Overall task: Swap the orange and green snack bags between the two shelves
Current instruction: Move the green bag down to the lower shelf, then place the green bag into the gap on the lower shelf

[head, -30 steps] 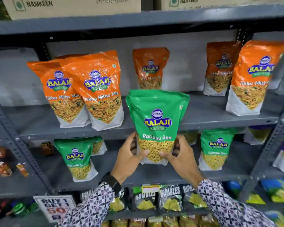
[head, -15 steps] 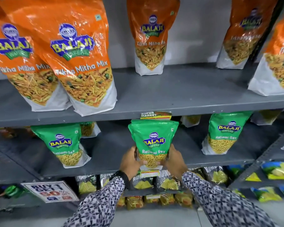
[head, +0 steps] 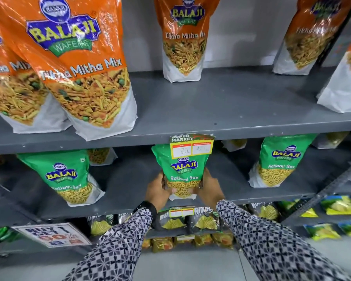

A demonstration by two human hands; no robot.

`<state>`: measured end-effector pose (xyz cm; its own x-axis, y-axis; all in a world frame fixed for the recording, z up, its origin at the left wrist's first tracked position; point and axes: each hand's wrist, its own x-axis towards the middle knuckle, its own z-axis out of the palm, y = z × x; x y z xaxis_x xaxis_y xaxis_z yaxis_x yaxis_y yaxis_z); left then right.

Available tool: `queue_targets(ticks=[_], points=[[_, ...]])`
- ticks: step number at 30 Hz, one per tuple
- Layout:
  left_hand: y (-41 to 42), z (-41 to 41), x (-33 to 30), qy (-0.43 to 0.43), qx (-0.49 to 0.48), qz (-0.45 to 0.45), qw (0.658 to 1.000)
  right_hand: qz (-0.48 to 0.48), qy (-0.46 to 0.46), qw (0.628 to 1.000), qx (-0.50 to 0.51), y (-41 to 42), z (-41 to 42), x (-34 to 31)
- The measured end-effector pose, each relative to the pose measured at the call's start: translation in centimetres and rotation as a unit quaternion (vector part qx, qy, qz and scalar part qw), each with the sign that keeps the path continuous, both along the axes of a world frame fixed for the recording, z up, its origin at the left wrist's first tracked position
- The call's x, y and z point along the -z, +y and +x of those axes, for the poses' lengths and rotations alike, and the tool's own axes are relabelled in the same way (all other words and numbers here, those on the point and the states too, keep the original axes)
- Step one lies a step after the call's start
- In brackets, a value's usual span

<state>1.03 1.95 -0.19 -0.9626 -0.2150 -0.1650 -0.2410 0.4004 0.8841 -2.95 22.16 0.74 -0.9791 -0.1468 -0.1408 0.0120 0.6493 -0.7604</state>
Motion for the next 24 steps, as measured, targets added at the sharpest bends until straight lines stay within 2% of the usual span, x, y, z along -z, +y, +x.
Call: queue_targets(ticks=[3, 6, 11, 14, 17, 20, 22, 24], points=[[0.1, 0.8, -1.0, 0.003, -0.006, 0.004, 1.0, 0.001, -0.001, 1.0, 0.025, 0.2, 0.8, -0.7], [0.1, 2.8, -3.3, 0.035, -0.052, -0.004, 0.998, -0.016, 0.052, 0.995, 0.081, 0.8, 2.9, -2.3], [-1.5, 7.3, -9.3, 0.173, -0.085, 0.052, 0.98, -0.117, 0.167, 0.978, 0.029, 1.8, 7.2, -9.0], [-3.5, 9.2, -14.4, 0.278, -0.11, 0.061, 0.952, -0.167, 0.243, 0.955, -0.026, 0.6, 8.3, -14.8], [-6.1, 10.2, -19.1, 0.379, -0.192, 0.02, 0.905, -0.19, 0.311, 0.929, -0.062, -2.5, 7.6, -19.5], [-8.8, 10.2, -22.2, 0.417, -0.248, 0.004, 0.874, -0.184, 0.344, 0.916, -0.097, -6.8, 5.6, -22.9], [-10.3, 9.6, -23.6, 0.396, -0.233, 0.009, 0.888, -0.16, 0.324, 0.923, -0.131, -9.8, 3.9, -24.7], [-11.3, 9.2, -24.6, 0.364, -0.17, 0.019, 0.915, -0.128, 0.283, 0.935, -0.169, -12.2, 2.3, -26.0]])
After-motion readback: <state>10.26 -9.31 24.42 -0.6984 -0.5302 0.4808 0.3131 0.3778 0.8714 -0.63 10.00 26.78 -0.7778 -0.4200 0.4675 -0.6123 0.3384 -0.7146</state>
